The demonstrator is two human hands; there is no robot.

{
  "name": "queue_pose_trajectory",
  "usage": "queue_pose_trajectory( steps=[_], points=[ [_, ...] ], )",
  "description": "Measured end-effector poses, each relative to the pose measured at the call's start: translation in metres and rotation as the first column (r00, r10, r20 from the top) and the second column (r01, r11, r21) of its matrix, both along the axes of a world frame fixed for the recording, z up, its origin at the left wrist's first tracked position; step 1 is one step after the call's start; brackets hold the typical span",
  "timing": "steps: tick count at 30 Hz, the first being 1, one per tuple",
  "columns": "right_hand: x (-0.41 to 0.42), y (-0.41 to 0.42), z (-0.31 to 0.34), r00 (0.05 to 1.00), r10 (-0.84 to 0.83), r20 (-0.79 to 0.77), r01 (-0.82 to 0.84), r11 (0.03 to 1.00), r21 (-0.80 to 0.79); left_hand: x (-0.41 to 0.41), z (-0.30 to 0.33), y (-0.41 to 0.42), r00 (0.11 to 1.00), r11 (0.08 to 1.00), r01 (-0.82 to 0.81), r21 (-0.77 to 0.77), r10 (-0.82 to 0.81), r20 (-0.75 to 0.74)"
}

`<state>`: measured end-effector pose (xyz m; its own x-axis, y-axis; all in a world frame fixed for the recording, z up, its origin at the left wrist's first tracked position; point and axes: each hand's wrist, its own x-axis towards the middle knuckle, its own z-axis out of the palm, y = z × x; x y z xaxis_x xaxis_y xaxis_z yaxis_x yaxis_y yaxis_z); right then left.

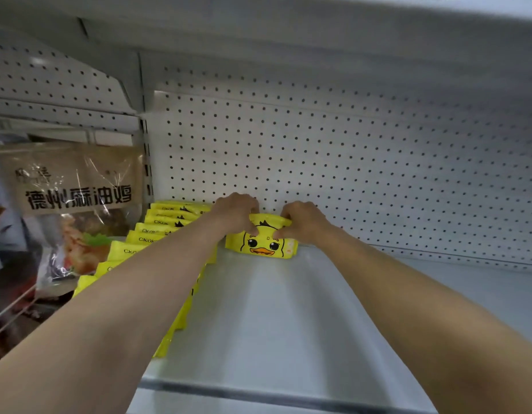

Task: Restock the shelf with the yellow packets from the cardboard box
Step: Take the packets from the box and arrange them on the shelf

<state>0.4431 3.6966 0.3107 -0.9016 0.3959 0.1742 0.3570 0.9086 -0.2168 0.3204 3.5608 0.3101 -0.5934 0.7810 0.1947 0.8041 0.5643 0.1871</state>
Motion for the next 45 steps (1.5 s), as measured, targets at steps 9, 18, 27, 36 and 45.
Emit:
queue_pose_trajectory(
  steps=[9,18,27,36,45],
  points=[
    [-0.021,0.015,-0.017,0.998,0.000,-0.069,-0.006,0.997,-0.079,-0.016,-0.008,0.007,0.988,0.988,-0.153,0.005,0.153,-0.028],
    [-0.041,0.022,-0.028,0.991,0.003,-0.132,0.007,0.997,0.072,-0.029,-0.010,0.029,0.959,0.967,-0.247,-0.057,0.236,-0.160],
    [-0.040,0.015,-0.033,0.990,-0.029,-0.140,0.074,0.940,0.332,-0.019,-0.021,0.030,0.948,0.953,-0.293,0.078,0.300,-0.101],
    [-0.037,0.012,-0.033,0.986,-0.094,-0.137,0.141,0.907,0.398,-0.011,-0.024,0.023,0.917,0.935,-0.353,0.049,0.355,-0.181],
    [0.020,-0.040,0.023,0.989,0.027,-0.143,0.032,0.919,0.393,0.038,0.012,-0.055,0.936,0.944,-0.326,0.051,0.330,-0.120]
  ],
)
